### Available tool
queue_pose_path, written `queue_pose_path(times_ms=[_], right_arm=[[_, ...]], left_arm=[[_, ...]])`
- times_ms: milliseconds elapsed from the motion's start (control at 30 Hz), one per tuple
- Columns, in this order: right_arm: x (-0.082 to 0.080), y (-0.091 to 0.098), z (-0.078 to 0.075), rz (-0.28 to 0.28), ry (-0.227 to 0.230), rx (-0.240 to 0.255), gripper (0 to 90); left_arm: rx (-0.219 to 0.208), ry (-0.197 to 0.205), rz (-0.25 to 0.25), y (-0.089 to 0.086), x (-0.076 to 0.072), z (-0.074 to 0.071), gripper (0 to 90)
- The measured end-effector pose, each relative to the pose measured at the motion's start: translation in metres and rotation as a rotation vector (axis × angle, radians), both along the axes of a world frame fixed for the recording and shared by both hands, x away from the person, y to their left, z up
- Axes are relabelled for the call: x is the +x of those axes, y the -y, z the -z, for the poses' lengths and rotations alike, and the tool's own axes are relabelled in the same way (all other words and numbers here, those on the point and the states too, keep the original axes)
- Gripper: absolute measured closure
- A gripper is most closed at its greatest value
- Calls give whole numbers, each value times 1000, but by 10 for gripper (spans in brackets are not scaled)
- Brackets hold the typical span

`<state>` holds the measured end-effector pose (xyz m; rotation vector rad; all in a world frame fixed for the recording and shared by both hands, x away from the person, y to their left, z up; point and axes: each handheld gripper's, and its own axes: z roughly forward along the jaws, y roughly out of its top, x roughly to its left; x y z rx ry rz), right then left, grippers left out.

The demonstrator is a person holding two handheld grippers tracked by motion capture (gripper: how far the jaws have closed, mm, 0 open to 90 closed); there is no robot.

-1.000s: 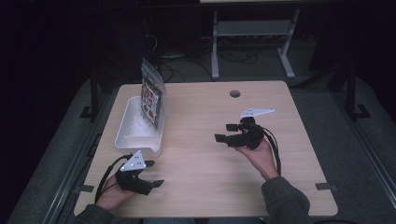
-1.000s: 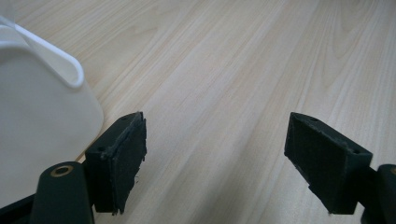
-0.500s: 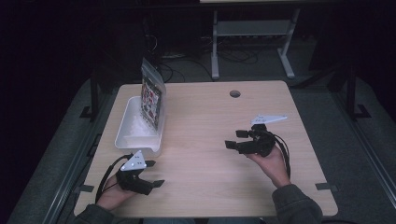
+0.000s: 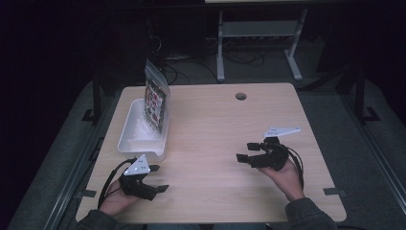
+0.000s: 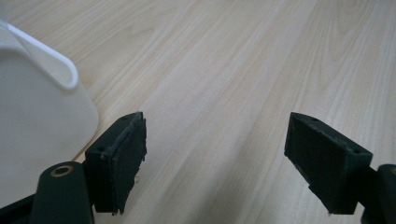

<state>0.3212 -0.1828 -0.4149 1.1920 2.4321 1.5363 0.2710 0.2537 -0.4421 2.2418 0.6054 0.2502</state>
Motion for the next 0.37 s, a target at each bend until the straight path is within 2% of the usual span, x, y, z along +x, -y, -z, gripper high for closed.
queue_pose_path(times_ms=[167, 267, 300, 367], right_arm=[[-8, 4, 7, -3, -8, -5, 234], [-16, 6, 14, -1, -18, 0, 234], [-22, 9, 20, -4, -30, 2, 234], [-24, 10, 22, -2, -35, 4, 234]], left_arm=[[1, -2, 4, 0, 0, 0, 202], [5, -4, 7, 0, -1, 0, 202], [5, -4, 7, 0, -1, 0, 202], [3, -3, 6, 0, -1, 0, 202]])
